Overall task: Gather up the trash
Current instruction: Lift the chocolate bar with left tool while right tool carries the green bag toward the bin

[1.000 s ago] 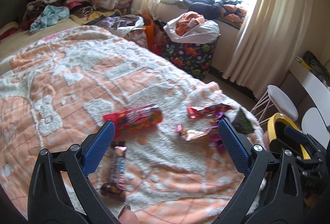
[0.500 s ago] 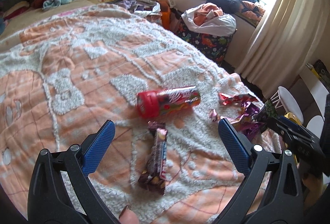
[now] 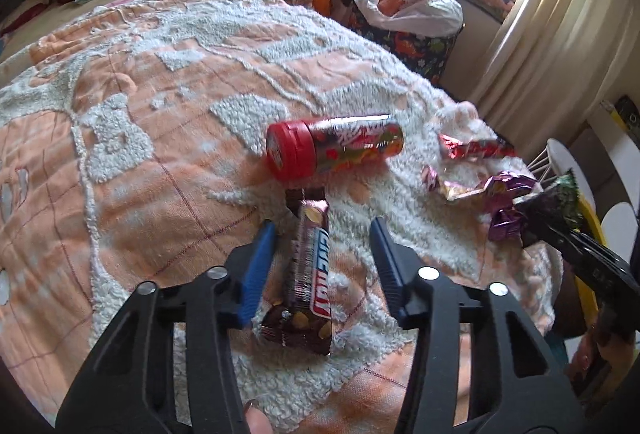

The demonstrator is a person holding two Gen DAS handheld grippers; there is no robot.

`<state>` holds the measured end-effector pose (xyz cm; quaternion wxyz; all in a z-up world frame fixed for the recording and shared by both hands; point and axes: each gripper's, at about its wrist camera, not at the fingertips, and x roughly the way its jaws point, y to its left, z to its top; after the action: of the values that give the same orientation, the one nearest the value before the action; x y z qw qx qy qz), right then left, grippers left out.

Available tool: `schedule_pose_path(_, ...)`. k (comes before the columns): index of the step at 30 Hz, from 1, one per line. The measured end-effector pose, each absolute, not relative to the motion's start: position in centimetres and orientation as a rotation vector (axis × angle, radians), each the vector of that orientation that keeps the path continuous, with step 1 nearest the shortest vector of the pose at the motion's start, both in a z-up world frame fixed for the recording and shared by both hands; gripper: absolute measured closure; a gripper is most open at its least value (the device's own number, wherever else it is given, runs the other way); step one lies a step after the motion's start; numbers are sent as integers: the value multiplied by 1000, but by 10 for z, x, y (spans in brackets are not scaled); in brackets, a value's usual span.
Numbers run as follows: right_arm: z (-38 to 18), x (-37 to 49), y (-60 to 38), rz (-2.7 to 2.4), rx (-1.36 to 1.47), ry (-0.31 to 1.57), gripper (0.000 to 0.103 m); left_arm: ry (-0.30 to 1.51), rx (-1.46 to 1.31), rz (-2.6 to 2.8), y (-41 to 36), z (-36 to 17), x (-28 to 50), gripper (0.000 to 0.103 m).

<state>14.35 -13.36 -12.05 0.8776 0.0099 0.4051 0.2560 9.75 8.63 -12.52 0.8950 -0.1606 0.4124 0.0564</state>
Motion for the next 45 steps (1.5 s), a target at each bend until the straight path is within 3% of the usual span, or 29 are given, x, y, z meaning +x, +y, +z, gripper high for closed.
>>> schedule_pose_path(7, -121, 115, -134, 605, 42, 864, 88, 852, -337, 88, 82, -122, 97, 89)
schedule_pose_path(45, -69, 78, -209, 585, 156, 732, 90, 764, -263, -189, -32, -67, 98, 90)
